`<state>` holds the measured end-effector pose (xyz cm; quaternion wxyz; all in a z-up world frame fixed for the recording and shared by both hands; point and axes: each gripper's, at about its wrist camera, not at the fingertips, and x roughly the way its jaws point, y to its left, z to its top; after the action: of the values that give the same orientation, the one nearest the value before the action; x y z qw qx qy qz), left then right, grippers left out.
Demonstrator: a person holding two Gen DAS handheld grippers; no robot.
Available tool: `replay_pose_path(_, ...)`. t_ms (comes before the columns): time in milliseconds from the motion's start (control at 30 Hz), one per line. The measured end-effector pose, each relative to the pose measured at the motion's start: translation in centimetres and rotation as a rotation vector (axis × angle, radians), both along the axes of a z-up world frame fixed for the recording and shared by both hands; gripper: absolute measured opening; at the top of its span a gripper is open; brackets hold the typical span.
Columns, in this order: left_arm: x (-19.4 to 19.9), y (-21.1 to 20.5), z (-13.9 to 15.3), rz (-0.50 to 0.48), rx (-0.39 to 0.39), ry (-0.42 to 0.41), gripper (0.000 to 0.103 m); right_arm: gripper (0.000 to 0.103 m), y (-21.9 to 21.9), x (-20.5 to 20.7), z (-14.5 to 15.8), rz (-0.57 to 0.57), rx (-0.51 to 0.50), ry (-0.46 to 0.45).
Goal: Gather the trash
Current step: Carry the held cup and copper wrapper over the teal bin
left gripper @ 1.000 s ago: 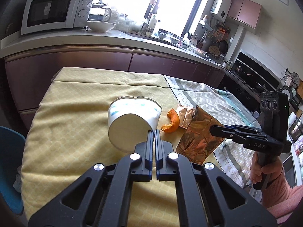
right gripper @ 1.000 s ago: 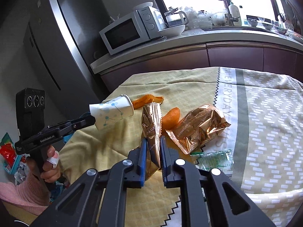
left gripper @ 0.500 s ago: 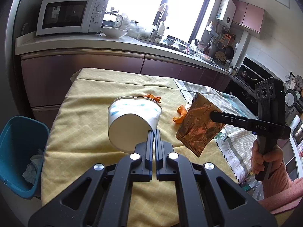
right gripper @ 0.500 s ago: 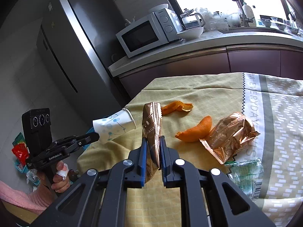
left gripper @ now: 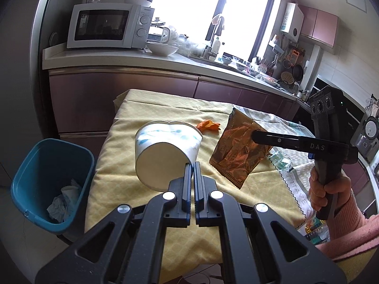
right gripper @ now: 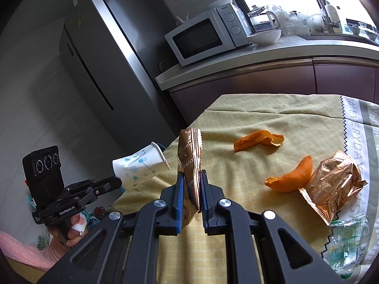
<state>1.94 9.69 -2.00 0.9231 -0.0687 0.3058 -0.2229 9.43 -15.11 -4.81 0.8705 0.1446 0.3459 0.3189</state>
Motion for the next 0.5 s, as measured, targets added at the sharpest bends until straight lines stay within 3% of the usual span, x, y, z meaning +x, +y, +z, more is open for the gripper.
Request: replay_pose_path(500, -1.9, 5.7, 1.3, 0.135, -0.004, -0.029, 0.002, 0.012, 5.4, 2.2, 0.5, 0.108, 0.038, 0.005)
